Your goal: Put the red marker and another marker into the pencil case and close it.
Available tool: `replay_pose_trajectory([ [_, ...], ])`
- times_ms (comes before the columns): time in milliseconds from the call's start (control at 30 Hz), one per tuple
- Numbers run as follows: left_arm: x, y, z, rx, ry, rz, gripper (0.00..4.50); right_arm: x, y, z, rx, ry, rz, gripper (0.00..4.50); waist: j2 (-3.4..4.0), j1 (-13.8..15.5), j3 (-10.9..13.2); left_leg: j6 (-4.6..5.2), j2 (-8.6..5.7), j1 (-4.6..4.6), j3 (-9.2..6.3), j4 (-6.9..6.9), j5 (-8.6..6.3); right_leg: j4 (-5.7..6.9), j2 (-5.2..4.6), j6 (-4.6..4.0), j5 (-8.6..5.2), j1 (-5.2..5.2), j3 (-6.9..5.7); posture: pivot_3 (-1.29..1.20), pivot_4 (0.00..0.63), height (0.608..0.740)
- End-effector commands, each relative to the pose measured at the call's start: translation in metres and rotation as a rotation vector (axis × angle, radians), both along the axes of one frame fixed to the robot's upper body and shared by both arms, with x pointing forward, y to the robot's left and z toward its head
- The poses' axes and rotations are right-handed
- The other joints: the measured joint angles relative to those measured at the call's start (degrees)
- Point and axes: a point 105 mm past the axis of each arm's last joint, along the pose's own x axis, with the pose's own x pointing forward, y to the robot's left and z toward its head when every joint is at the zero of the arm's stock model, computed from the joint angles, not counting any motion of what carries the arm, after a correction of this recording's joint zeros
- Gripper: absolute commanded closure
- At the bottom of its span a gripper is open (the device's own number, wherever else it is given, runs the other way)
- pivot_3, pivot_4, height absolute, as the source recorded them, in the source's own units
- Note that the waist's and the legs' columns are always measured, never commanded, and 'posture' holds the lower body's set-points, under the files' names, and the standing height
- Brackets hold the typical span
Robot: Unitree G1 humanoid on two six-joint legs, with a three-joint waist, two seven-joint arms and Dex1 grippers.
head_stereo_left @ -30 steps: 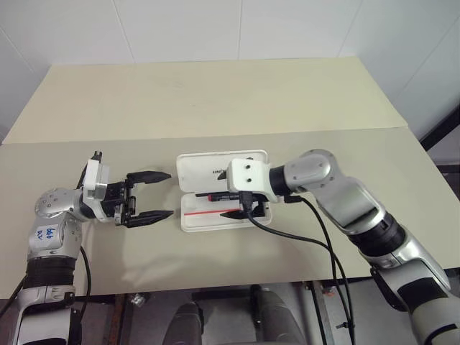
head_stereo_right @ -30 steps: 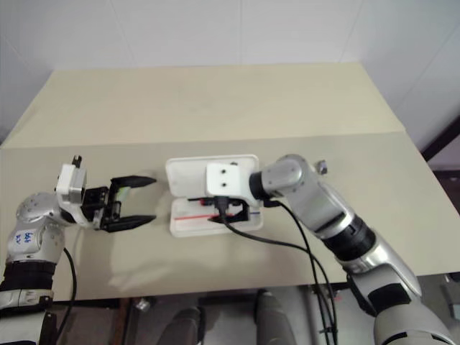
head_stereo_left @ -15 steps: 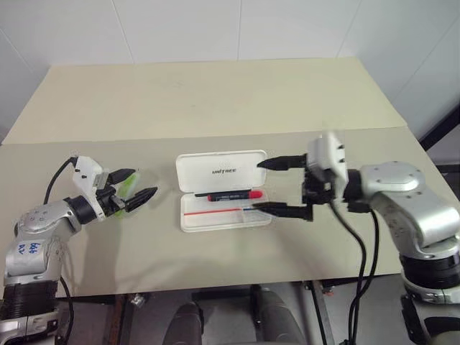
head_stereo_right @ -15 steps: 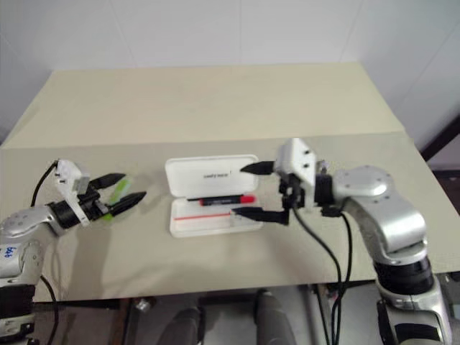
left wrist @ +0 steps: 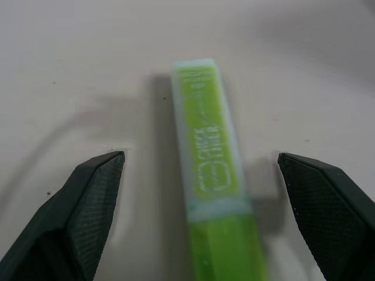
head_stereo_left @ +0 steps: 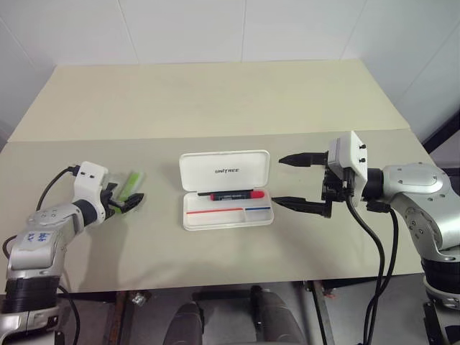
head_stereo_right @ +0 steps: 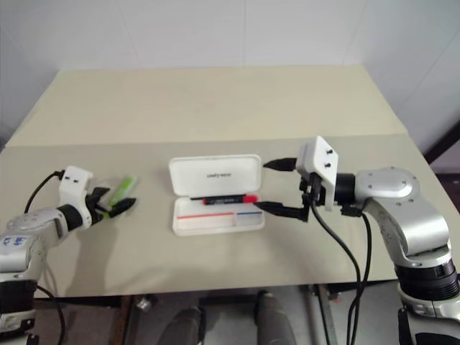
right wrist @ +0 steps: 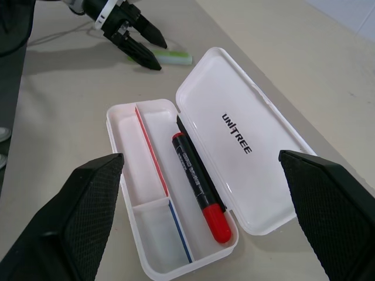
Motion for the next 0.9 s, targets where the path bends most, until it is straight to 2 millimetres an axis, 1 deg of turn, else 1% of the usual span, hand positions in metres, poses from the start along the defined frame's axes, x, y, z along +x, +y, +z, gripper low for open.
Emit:
replay_pose_trajectory([
  [33, 0.004, 0.000, -0.001, 0.022, 0.011, -0.030, 0.93, -0.001, -0.003, 0.005, -0.002, -0.032, -0.008, 0.00, 0.01, 0.52, 0.00, 0.00, -0.01, 0.01, 0.01, 0.00, 0.00, 0.01, 0.00, 0.00, 0.00, 0.00, 0.00, 0.00, 0.150, 0.740],
  [100, 0.004, 0.000, -0.004, 0.028, 0.032, -0.039, 1.53, -0.002, -0.003, 0.005, -0.003, -0.032, -0.011, 0.00, 0.01, 0.69, 0.00, 0.00, 0.00, 0.02, 0.01, 0.00, 0.00, 0.01, 0.00, 0.00, 0.00, 0.01, 0.00, 0.00, 0.150, 0.740],
  [267, 0.006, 0.002, -0.011, 0.042, 0.070, -0.039, 3.24, -0.003, -0.005, 0.005, -0.008, -0.037, -0.023, 0.00, 0.01, 0.74, 0.00, 0.00, 0.00, 0.08, 0.00, 0.02, 0.00, 0.00, 0.00, -0.02, -0.01, 0.09, 0.00, 0.00, 0.150, 0.740],
  [300, 0.006, 0.001, -0.011, 0.043, 0.073, -0.045, 3.39, -0.003, -0.006, 0.006, -0.009, -0.038, -0.026, 0.00, 0.01, 0.73, 0.00, 0.00, 0.00, 0.11, 0.00, 0.02, 0.00, 0.00, 0.00, -0.03, -0.01, 0.13, 0.00, 0.00, 0.150, 0.740],
  [500, 0.008, 0.001, -0.007, 0.050, 0.053, -0.058, 3.39, -0.004, -0.008, 0.006, -0.010, -0.043, -0.040, 0.00, 0.02, 0.72, -0.01, 0.00, 0.00, 0.25, 0.00, 0.07, 0.00, -0.14, -0.01, -0.20, -0.09, 0.38, 0.00, 0.00, 0.150, 0.740],
  [533, 0.010, 0.001, -0.003, 0.054, 0.034, -0.066, 3.39, -0.004, -0.009, 0.006, -0.010, -0.044, -0.041, 0.00, 0.02, 0.72, -0.01, 0.00, 0.00, 0.24, 0.00, 0.08, 0.00, -0.15, -0.01, -0.21, -0.09, 0.38, 0.00, 0.00, 0.150, 0.740],
  [600, 0.019, -0.014, 0.029, 0.018, -0.108, -0.155, 3.39, -0.004, -0.013, 0.008, -0.009, -0.046, -0.050, 0.00, 0.01, 0.73, 0.00, 0.00, 0.00, 0.23, 0.00, 0.09, 0.00, -0.17, -0.01, -0.22, -0.08, 0.39, 0.00, 0.00, 0.150, 0.740],
  [667, 0.021, -0.031, 0.061, -0.009, -0.232, -0.280, 3.39, -0.005, -0.016, 0.008, -0.014, -0.042, -0.051, 0.00, -0.03, 0.98, 0.02, 0.00, 0.01, 0.12, -0.02, 0.14, 0.01, -0.20, 0.00, -0.23, -0.07, 0.35, -0.04, 0.00, 0.150, 0.740],
  [733, 0.020, -0.042, 0.080, -0.013, -0.286, -0.366, 3.39, -0.006, -0.019, 0.007, -0.020, -0.038, -0.045, 0.00, -0.04, 1.16, 0.02, -0.03, 0.01, 0.00, -0.03, 0.18, 0.02, -0.36, -0.01, -0.25, -0.05, 0.35, -0.05, 0.00, 0.150, 0.740],
  [800, 0.014, -0.060, 0.104, -0.001, -0.357, -0.512, 3.39, -0.009, -0.022, 0.005, -0.026, -0.038, -0.036, 0.00, -0.04, 1.06, 0.02, -0.07, -0.01, -0.02, -0.01, 0.18, -0.01, -0.49, -0.04, -0.14, 0.02, 0.40, -0.04, 0.00, 0.150, 0.740],
  [833, 0.011, -0.068, 0.112, 0.004, -0.381, -0.573, 3.39, -0.010, -0.023, 0.005, -0.026, -0.040, -0.031, 0.00, -0.04, 0.97, 0.02, -0.10, 0.00, -0.01, 0.01, 0.16, -0.03, -0.53, -0.04, -0.08, 0.06, 0.41, -0.03, 0.00, 0.150, 0.740],
  [900, 0.006, -0.077, 0.123, 0.003, -0.406, -0.659, 3.39, -0.011, -0.025, 0.004, -0.021, -0.047, -0.020, 0.00, -0.03, 0.83, 0.02, -0.13, 0.00, -0.02, 0.02, 0.13, -0.06, -0.53, -0.04, 0.04, 0.12, 0.40, -0.03, 0.00, 0.150, 0.740],
])
